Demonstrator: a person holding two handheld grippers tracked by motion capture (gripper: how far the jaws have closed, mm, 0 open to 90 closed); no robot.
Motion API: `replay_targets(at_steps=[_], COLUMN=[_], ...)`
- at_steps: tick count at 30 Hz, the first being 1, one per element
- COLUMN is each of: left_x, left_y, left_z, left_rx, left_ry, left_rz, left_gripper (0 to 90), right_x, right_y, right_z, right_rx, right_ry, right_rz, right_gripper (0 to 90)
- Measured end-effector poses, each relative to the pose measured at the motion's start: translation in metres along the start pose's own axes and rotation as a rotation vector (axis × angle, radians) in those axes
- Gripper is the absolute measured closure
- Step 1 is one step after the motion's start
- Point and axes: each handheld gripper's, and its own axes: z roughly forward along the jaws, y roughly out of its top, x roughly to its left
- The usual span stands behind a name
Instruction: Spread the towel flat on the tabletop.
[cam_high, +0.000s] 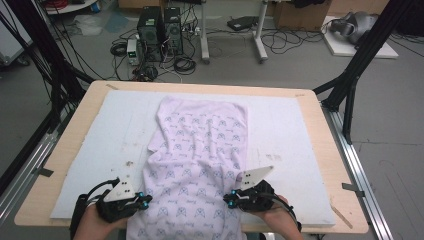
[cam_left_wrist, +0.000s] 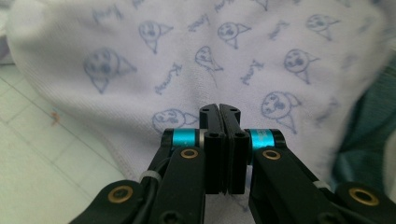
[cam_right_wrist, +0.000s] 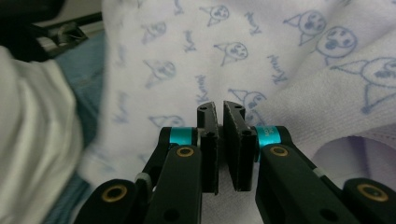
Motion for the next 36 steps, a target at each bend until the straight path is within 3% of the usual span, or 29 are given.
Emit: replay_targets(at_steps=[3,5,7,8,12,15,18,19,21,25,29,31,33,36], left_x=[-0.01,-0.008,0.003,0.007,0.026,0.03,0.03,0.03,0.029,0.021,0.011,0.01,0.011,0.017], left_y=[-0.001,0.0,0.002,0.003,0.005,0.004,0.003,0.002,-0.001,-0.006,-0.01,-0.009,-0.006,-0.002], left_z=[-0.012,-0.012,-0.006,-0.004,0.016,0.031,0.031,0.03,0.028,0.013,-0.007,-0.012,-0.013,-0.004], left_rx=[-0.012,-0.009,-0.011,-0.017,-0.016,0.031,0.018,0.016,0.014,0.01,-0.012,-0.02,-0.018,-0.015], left_ry=[-0.032,-0.018,-0.001,0.008,0.029,0.016,0.009,0.013,0.007,0.005,-0.016,-0.029,-0.003,0.008], left_rz=[0.006,0.012,0.003,0.001,-0.017,-0.005,-0.012,-0.012,-0.019,-0.016,-0.022,-0.027,-0.023,-0.016], left_gripper=[87.7,79.3,69.2,68.4,67.1,67.4,76.8,82.7,87.1,87.9,87.7,85.6,69.4,63.7], right_x=[0.014,0.017,0.014,0.008,-0.01,-0.017,-0.016,-0.015,-0.014,-0.008,0.003,0.004,-0.001,-0.009], right_y=[0.001,0.005,0.011,0.014,0.014,0.01,0.003,0.002,0.0,-0.002,-0.003,-0.004,-0.004,-0.002], right_z=[-0.011,-0.019,-0.024,-0.024,-0.009,0.008,0.02,0.021,0.018,0.01,-0.012,-0.024,-0.032,-0.029], right_rx=[-0.047,-0.09,-0.089,-0.075,-0.021,0.021,0.058,0.04,0.037,0.044,-0.015,-0.032,-0.044,-0.047], right_ry=[0.054,0.055,0.007,-0.037,-0.085,-0.089,-0.088,-0.073,-0.066,-0.029,0.011,-0.011,-0.053,-0.076], right_rz=[-0.002,-0.004,-0.011,-0.011,0.015,0.015,0.005,0.008,0.001,-0.008,-0.002,0.006,0.029,0.058], right_gripper=[75.5,68.9,65.2,64.4,61.3,61.9,76.0,80.0,85.6,86.5,83.1,77.9,74.5,69.3])
